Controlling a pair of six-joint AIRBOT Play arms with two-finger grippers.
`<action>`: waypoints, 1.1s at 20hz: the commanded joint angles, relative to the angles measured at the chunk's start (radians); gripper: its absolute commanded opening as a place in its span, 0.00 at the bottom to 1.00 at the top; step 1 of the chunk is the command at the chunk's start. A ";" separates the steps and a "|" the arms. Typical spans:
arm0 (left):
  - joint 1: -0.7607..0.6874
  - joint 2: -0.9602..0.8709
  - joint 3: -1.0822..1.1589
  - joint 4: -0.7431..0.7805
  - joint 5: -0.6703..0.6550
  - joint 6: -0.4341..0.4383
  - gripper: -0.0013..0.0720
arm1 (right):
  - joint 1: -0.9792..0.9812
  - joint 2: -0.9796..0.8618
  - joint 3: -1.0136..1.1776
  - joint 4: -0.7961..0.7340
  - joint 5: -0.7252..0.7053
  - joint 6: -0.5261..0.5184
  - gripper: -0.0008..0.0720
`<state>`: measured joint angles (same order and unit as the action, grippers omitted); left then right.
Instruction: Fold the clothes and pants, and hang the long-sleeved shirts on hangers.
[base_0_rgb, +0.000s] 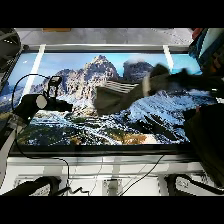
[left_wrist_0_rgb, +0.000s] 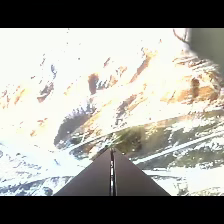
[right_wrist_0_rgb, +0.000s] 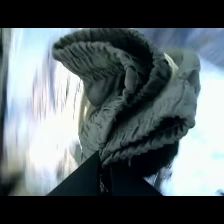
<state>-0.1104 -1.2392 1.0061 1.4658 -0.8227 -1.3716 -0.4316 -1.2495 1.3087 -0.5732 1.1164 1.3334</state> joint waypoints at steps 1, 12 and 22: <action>0.000 0.001 0.000 0.000 0.000 0.000 0.02 | -0.285 0.163 0.000 -0.003 -0.032 0.190 0.03; 0.000 0.001 0.000 0.001 0.000 0.000 0.02 | -1.182 0.550 0.136 -0.196 -0.035 0.552 0.03; -0.002 0.001 0.000 -0.055 0.000 0.000 0.02 | -1.252 0.718 0.200 -0.195 0.209 0.730 0.03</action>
<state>-0.1108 -1.2392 1.0061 1.4475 -0.8227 -1.3716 -1.6733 -0.5644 1.5021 -0.8604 1.2472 1.9938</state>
